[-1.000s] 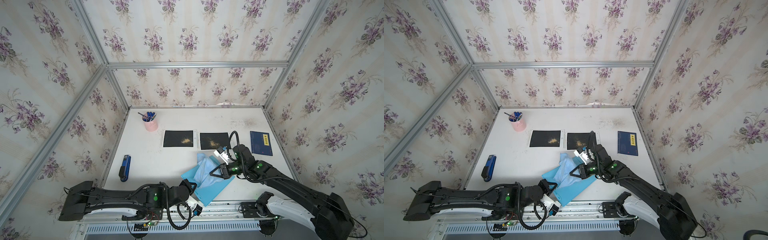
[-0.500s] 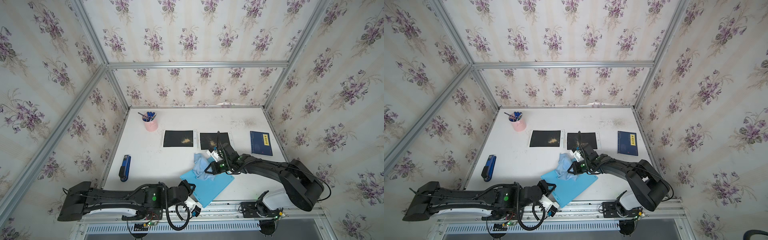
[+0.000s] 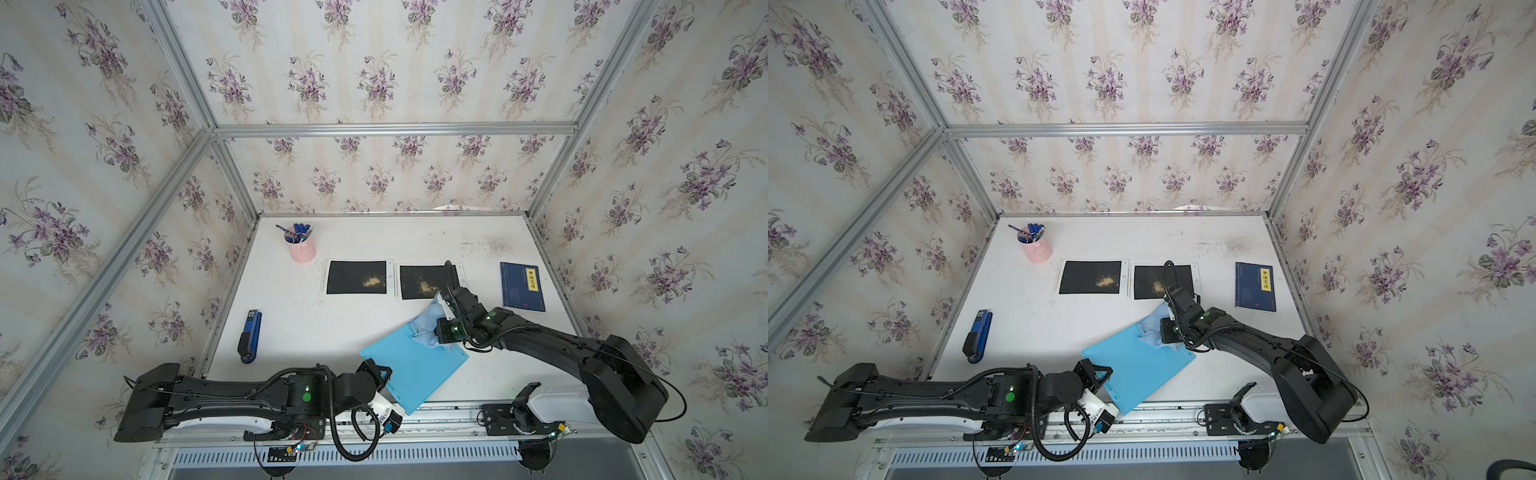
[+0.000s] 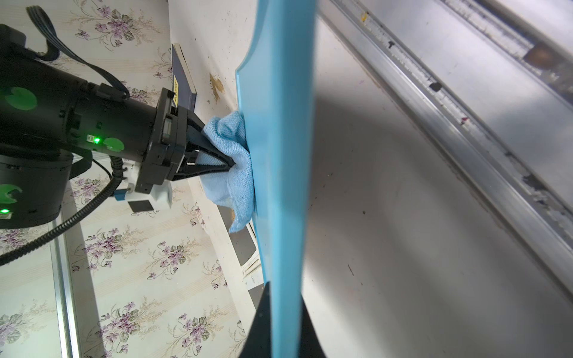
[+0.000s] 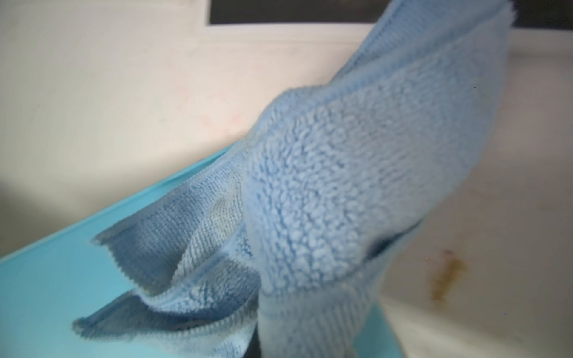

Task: Wipe the drawing tablet
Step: Wipe the dirt from the drawing tablet.

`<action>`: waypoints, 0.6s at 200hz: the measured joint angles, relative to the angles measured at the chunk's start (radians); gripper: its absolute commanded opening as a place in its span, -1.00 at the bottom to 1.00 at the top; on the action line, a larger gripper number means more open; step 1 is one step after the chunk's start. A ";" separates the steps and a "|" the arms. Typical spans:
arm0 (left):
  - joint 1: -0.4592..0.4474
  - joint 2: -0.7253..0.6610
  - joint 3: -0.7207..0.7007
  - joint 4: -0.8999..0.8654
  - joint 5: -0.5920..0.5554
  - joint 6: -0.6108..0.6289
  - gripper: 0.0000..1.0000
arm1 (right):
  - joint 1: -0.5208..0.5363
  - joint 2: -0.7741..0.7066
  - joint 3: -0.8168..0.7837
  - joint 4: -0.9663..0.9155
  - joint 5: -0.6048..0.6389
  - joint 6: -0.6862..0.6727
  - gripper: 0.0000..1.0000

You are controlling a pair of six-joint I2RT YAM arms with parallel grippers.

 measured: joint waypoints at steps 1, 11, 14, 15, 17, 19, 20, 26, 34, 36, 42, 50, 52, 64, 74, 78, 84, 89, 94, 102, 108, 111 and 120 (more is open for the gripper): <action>0.000 0.001 0.000 0.000 0.000 0.000 -1.00 | 0.003 0.000 0.000 0.002 -0.005 -0.002 -1.00; 0.000 0.005 0.000 0.000 0.000 0.000 -1.00 | 0.045 -0.001 0.000 0.026 -0.085 -0.017 -1.00; 0.000 0.006 0.000 -0.001 0.000 0.000 -1.00 | 0.062 -0.002 -0.001 0.038 -0.115 -0.021 -1.00; 0.000 0.006 0.000 -0.001 0.000 0.000 -1.00 | 0.065 -0.002 -0.001 0.041 -0.121 -0.022 -1.00; 0.000 0.006 0.000 -0.002 0.000 0.000 -1.00 | 0.074 -0.003 -0.002 0.048 -0.139 -0.024 -1.00; 0.000 0.006 0.000 -0.002 0.000 0.000 -1.00 | 0.085 -0.005 -0.005 0.059 -0.159 -0.027 -1.00; 0.000 0.007 0.000 -0.002 0.000 0.000 -1.00 | 0.088 -0.006 -0.006 0.063 -0.165 -0.027 -1.00; 0.000 0.007 0.000 -0.003 0.000 0.000 -1.00 | 0.116 -0.016 -0.021 0.099 -0.224 -0.031 -1.00; 0.000 0.008 0.000 -0.005 0.001 0.000 -1.00 | 0.148 -0.033 -0.045 0.146 -0.293 -0.030 -1.00; 0.000 0.009 0.000 -0.007 0.001 0.000 -1.00 | 0.155 -0.039 -0.053 0.159 -0.311 -0.030 -1.00; -0.001 0.010 0.000 -0.011 0.002 0.000 -1.00 | 0.177 -0.057 -0.077 0.197 -0.366 -0.029 -1.00; -0.001 0.012 0.000 -0.013 0.001 0.000 -1.00 | 0.198 -0.081 -0.107 0.240 -0.426 -0.012 -1.00; -0.001 0.012 0.000 -0.013 0.002 0.000 -1.00 | 0.202 -0.089 -0.115 0.248 -0.441 -0.007 -1.00; -0.001 0.010 0.000 -0.012 0.000 0.000 -1.00 | 0.220 -0.130 -0.155 0.300 -0.510 0.006 -1.00; -0.001 0.010 0.001 -0.011 0.000 0.000 -1.00 | 0.227 -0.163 -0.180 0.316 -0.536 0.023 -1.00; -0.001 0.010 0.001 -0.010 0.000 0.000 -1.00 | 0.227 -0.173 -0.186 0.315 -0.535 0.023 -1.00; -0.001 0.010 0.001 -0.008 -0.001 0.000 -1.00 | 0.226 -0.181 -0.189 0.308 -0.521 0.026 -1.00; -0.001 0.010 0.001 -0.008 -0.001 0.000 -1.00 | 0.222 -0.182 -0.189 0.297 -0.502 0.034 -1.00; -0.001 0.010 0.001 -0.009 0.000 0.000 -1.00 | 0.209 -0.176 -0.187 0.281 -0.476 0.039 -1.00; -0.001 0.011 0.001 -0.011 0.000 0.001 -1.00 | 0.167 -0.153 -0.183 0.257 -0.427 0.042 -1.00; -0.001 0.013 0.001 -0.013 0.001 0.001 -1.00 | 0.121 -0.128 -0.184 0.247 -0.393 0.049 -1.00; -0.001 0.014 0.001 -0.015 0.002 0.001 -1.00 | 0.090 -0.112 -0.185 0.240 -0.370 0.056 -1.00; -0.001 0.017 0.001 -0.027 0.005 0.001 -1.00 | 0.008 -0.068 -0.193 0.232 -0.321 0.081 -1.00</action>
